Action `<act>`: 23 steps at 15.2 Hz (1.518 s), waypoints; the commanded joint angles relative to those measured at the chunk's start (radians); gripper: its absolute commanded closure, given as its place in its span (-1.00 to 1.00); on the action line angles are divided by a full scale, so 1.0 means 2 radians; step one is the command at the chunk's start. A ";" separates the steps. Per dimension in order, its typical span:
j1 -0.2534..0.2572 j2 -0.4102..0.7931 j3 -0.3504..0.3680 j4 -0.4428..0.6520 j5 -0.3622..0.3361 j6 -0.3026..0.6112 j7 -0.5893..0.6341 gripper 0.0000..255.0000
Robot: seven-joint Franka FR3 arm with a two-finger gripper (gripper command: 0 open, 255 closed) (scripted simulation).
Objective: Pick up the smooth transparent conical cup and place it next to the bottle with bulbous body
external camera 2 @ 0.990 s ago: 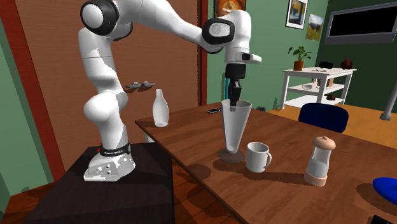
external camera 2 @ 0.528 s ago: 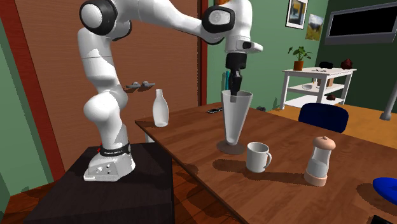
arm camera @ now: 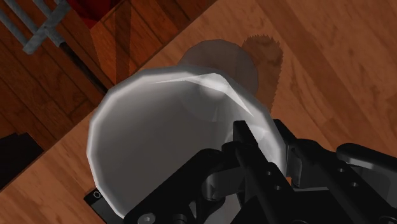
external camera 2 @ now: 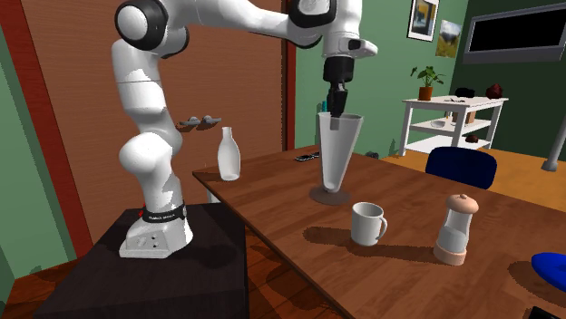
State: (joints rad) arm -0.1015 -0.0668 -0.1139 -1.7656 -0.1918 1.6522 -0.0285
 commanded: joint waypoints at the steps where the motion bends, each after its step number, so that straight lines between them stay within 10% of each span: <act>1: 0.000 0.000 0.001 0.014 0.000 -0.014 -0.002 1.00; 23: 0.000 0.056 0.001 0.235 0.003 -0.176 -0.032 1.00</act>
State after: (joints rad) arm -0.1014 0.0389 -0.1130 -1.3218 -0.1853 1.3188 -0.0907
